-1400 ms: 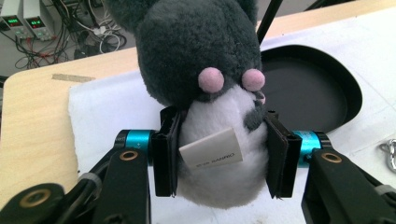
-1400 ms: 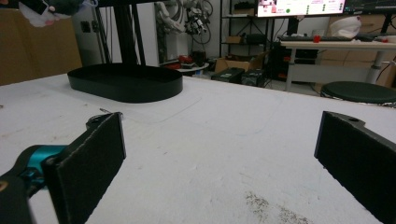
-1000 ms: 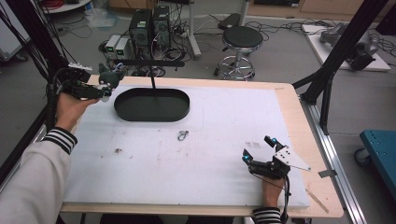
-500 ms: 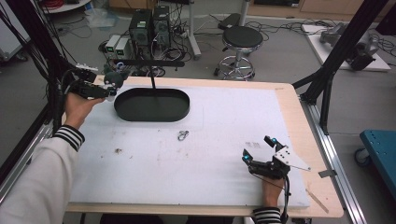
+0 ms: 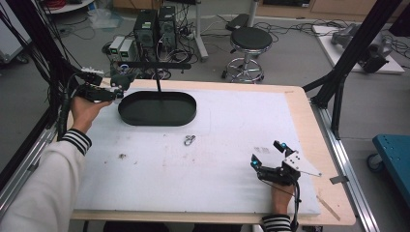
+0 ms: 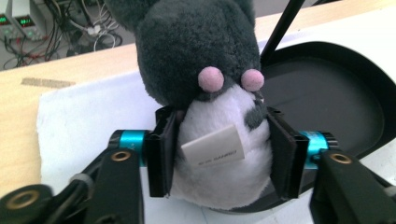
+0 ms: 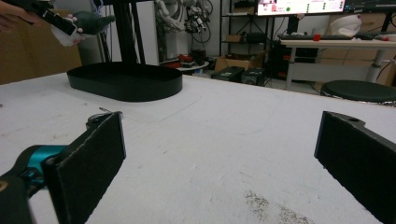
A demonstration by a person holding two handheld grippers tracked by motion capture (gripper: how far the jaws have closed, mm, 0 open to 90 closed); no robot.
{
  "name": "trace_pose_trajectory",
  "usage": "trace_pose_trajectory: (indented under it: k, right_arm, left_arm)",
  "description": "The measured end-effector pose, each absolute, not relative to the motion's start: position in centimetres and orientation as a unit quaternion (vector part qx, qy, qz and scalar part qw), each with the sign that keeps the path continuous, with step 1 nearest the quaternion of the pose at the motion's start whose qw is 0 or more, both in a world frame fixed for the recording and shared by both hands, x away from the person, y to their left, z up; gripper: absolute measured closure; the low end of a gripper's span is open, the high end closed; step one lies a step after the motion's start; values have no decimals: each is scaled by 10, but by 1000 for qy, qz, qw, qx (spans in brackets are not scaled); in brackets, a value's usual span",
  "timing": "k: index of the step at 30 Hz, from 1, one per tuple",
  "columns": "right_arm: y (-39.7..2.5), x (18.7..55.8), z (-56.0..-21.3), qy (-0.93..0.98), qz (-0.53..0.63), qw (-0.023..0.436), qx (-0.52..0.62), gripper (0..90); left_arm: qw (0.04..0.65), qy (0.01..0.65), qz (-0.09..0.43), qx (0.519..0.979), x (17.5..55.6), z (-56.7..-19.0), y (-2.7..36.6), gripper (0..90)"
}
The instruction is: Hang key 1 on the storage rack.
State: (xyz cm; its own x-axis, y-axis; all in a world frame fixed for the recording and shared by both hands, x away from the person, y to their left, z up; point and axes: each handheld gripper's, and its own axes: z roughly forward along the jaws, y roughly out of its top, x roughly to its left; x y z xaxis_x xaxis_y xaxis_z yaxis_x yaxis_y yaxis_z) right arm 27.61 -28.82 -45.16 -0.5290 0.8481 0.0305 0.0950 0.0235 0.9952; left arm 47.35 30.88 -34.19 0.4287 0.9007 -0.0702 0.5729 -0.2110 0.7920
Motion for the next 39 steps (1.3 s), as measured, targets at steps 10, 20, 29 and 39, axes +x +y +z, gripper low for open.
trace_pose_trajectory:
  k: [10, 20, 29, 39]
  right_arm:
    - [-287, 275, -452, 644, 592, 316, 368, 11]
    - [-287, 275, -451, 645, 589, 321, 366, 12]
    - [-286, 275, -451, 647, 587, 321, 365, 12]
    - [-286, 275, -451, 648, 587, 321, 364, 11]
  left_arm:
    - [516, 416, 183, 726, 463, -340, 324, 17]
    - [563, 350, 241, 709, 410, -326, 328, 17]
    - [600, 327, 242, 689, 372, -337, 334, 17]
    - [613, 308, 237, 688, 344, -362, 324, 17]
